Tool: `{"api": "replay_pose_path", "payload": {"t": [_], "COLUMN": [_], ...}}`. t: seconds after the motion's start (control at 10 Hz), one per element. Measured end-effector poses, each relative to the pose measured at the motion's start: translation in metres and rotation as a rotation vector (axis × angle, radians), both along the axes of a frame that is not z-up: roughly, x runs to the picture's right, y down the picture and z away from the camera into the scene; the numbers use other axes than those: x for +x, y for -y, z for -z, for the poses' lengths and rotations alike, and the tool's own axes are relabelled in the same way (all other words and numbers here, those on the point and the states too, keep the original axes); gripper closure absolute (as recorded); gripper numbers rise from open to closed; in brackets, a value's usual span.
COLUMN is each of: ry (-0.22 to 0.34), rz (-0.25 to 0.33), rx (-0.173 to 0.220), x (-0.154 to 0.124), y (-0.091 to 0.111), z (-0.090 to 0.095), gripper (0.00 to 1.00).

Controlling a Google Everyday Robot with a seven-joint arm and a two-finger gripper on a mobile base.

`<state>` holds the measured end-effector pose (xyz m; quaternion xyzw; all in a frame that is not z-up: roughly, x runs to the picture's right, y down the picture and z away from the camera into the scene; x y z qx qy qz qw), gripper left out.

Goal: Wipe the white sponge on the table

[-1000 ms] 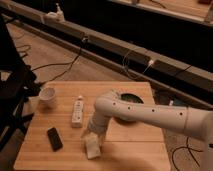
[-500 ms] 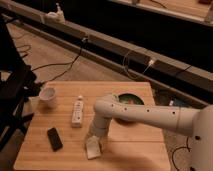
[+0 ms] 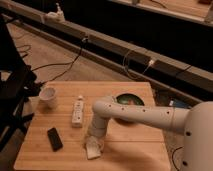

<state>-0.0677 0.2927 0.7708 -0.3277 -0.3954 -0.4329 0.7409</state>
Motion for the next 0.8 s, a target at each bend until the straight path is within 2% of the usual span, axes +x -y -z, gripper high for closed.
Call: {"api": "replay_pose_path", "payload": {"t": [0.4, 0.5, 0.6, 0.8], "ry": [0.01, -0.001, -0.011, -0.023], "rz": [-0.011, -0.024, -0.036, -0.047], "rx": [0.016, 0.025, 0.033, 0.039], "x": [-0.002, 0.001, 0.004, 0.008], "y": [0.001, 0.003, 0.005, 0.005], "z": [-0.002, 0.0, 0.002, 0.005], "gripper": [0.8, 0.92, 0.99, 1.0]}}
